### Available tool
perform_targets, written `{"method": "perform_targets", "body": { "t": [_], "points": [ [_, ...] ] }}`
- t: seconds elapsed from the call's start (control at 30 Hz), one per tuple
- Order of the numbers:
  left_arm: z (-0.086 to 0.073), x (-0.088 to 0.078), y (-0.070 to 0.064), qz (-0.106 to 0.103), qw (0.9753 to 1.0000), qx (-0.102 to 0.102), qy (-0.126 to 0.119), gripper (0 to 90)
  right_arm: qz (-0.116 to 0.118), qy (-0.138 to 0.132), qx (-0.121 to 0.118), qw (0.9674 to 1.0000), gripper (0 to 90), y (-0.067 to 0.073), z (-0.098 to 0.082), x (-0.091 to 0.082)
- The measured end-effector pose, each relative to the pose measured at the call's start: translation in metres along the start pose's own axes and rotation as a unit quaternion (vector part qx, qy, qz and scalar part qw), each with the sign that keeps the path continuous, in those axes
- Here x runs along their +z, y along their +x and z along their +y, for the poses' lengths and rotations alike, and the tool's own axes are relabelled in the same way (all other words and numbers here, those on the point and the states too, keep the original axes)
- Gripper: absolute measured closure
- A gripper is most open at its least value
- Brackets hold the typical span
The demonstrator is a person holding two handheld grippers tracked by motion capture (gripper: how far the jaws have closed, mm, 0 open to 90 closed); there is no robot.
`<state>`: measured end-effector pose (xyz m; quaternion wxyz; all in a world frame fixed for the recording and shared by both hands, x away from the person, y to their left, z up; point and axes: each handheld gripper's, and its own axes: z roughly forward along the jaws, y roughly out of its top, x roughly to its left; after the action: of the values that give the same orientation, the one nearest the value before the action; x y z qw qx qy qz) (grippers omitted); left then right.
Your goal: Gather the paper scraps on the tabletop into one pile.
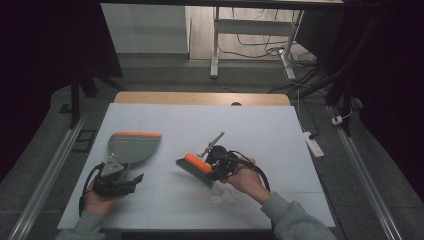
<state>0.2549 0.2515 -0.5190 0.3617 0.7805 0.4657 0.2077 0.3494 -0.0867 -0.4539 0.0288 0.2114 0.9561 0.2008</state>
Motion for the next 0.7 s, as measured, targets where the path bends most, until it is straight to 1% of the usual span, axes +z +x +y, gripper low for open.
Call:
{"method": "perform_targets", "body": {
  "t": [0.07, 0.17, 0.33, 0.47, 0.57, 0.67, 0.7],
  "points": [
    [0.000, 0.000, 0.000, 0.001, 1.0000, 0.000, 0.000, 29.8, -0.003, -0.006, 0.000, 1.0000, 70.3, -0.004, -0.001, -0.003],
    [0.000, 0.000, 0.000, 0.001, 1.0000, -0.001, 0.000, 29.8, 0.010, -0.029, 0.010, 0.9995, 70.3, -0.008, -0.002, -0.010],
    [0.000, 0.000, 0.000, 0.001, 1.0000, 0.000, 0.000, 29.8, 0.003, -0.054, 0.002, 0.9985, 70.4, -0.006, -0.003, -0.028],
    [0.000, -0.001, 0.000, 0.001, 1.0000, 0.000, -0.001, 29.8, -0.002, -0.073, -0.005, 0.9973, 70.3, -0.005, -0.003, -0.048],
    [0.000, -0.001, 0.000, 0.002, 1.0000, 0.000, -0.001, 29.8, -0.003, -0.066, -0.021, 0.9976, 70.3, -0.003, -0.007, -0.058],
    [0.000, 0.000, 0.000, 0.001, 1.0000, 0.001, 0.000, 29.9, -0.003, -0.056, -0.037, 0.9978, 70.3, 0.000, -0.015, -0.064],
    [0.000, 0.000, 0.000, 0.001, 1.0000, 0.001, 0.000, 29.8, -0.001, -0.054, -0.039, 0.9978, 70.3, 0.001, -0.018, -0.067]
  ]
}}
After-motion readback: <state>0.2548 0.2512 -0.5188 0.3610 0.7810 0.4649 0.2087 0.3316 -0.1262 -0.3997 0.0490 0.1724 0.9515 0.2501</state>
